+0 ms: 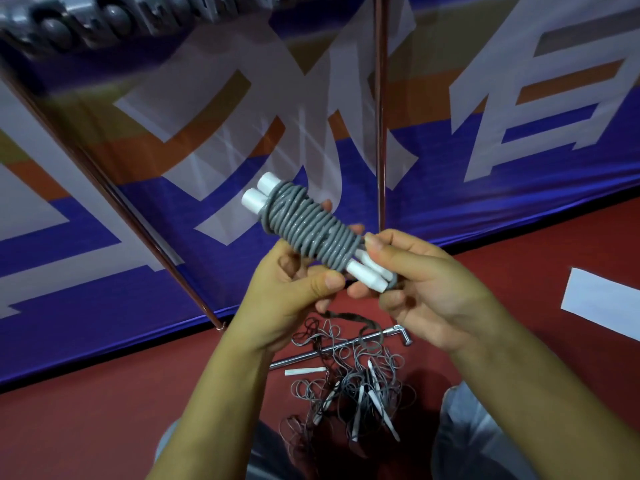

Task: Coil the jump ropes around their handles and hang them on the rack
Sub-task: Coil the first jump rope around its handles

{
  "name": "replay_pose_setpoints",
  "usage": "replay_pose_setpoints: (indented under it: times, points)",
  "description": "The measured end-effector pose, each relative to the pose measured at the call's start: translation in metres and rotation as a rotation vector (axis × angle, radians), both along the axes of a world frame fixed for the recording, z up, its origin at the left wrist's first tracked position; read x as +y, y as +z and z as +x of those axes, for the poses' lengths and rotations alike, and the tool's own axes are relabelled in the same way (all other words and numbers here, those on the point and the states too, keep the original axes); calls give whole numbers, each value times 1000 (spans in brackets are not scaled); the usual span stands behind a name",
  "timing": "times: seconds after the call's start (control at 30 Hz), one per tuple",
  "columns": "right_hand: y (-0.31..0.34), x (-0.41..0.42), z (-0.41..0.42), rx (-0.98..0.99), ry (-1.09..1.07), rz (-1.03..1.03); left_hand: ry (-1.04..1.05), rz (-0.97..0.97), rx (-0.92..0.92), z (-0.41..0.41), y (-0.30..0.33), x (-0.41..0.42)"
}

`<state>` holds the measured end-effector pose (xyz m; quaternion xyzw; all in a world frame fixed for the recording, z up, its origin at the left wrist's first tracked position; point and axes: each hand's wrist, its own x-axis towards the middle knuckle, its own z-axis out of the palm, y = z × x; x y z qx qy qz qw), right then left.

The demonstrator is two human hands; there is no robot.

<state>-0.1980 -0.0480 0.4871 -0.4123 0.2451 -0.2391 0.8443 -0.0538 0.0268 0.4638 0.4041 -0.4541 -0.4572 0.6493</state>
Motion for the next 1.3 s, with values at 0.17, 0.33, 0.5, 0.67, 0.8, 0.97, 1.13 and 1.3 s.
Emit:
replay_pose_setpoints:
  times: [0.17,0.33,0.5,0.67,0.8,0.97,1.13,1.3]
  points:
    - [0,-3,0,-40,53,80,87,-81,22,-12,10,-1]
    - [-20,-2,0,126,-222,-606,259,2,64,-16,16,1]
    - [-30,3,1,70,-354,-1084,288,54,110,-23,20,4]
    - [-26,10,-2,15,-350,-950,223,90,107,-28,25,6]
    - [-25,14,-3,-38,-359,-849,131,116,127,-26,29,9]
    - [-24,15,-1,-85,-393,-689,49,180,212,-19,28,12]
    - [-20,14,1,-59,-434,-621,19,330,227,-14,22,10]
    - [-15,8,2,-26,-456,-529,-54,418,228,-9,12,7]
